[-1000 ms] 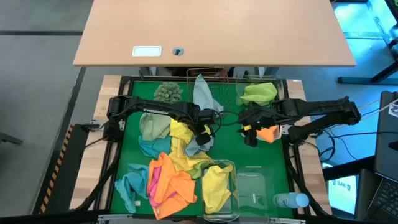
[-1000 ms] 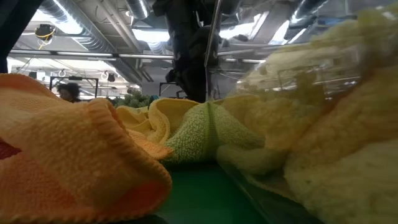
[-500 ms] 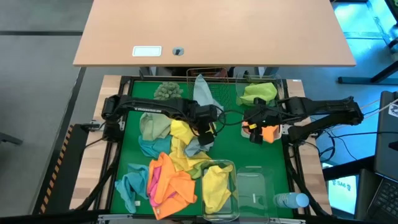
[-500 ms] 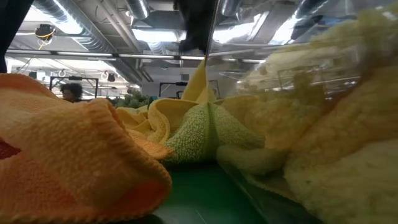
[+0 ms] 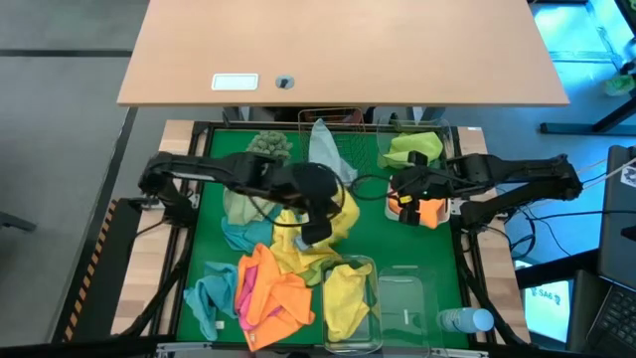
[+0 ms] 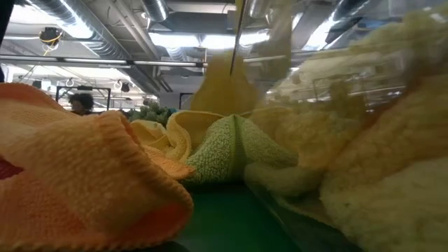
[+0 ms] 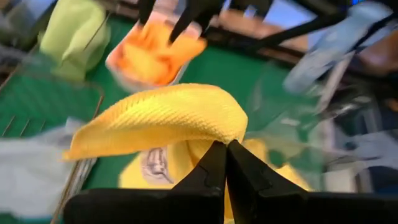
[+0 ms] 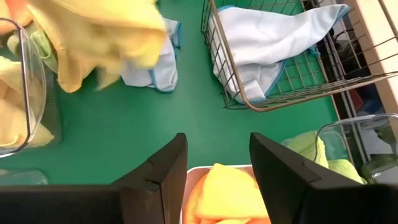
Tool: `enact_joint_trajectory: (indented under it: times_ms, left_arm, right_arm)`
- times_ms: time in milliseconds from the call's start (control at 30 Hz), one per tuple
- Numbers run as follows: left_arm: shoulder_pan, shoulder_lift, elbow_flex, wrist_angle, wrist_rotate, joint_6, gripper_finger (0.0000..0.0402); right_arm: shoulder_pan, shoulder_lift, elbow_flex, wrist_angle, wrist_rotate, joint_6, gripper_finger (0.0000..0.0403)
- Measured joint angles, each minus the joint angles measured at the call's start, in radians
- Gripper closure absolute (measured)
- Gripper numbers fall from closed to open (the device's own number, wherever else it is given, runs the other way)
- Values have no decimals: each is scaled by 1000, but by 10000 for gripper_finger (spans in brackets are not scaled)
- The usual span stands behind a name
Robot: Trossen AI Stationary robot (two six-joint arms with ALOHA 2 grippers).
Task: Sort microfiber towel by color & place in baskets
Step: Put the yellow microfiber towel into the bottom left transparent bin
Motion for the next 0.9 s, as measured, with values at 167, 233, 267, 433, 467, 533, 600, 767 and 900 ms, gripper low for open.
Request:
enact_joint_trajectory:
  times_ms: [167,233,267,433,467,533,600,767,900]
  left_arm:
    - [-51,-22,49,58,-2,0,401]
    - [-72,-22,69,100,5,-1,401]
    - [-83,-21,80,111,12,-1,401]
    - [-133,-21,97,237,54,-3,401]
    - [-144,-21,97,266,61,-5,401]
    - [-167,-19,97,316,80,-8,401]
    - [-188,-19,97,361,91,-8,401]
    - [-244,-16,97,419,75,-8,401]
    - [-290,-8,97,440,13,-7,401]
  right_arm:
    - [0,0,0,-1,8,-14,230]
    - [0,0,0,0,9,-16,230]
    - [0,0,0,0,9,-16,230]
    - [0,0,0,3,10,-16,230]
    - [0,0,0,2,11,-16,230]
    - [0,0,0,2,10,-17,230]
    - [0,0,0,2,11,-17,230]
    - [0,0,0,2,11,-17,230]
    - [0,1,0,2,10,-17,230]
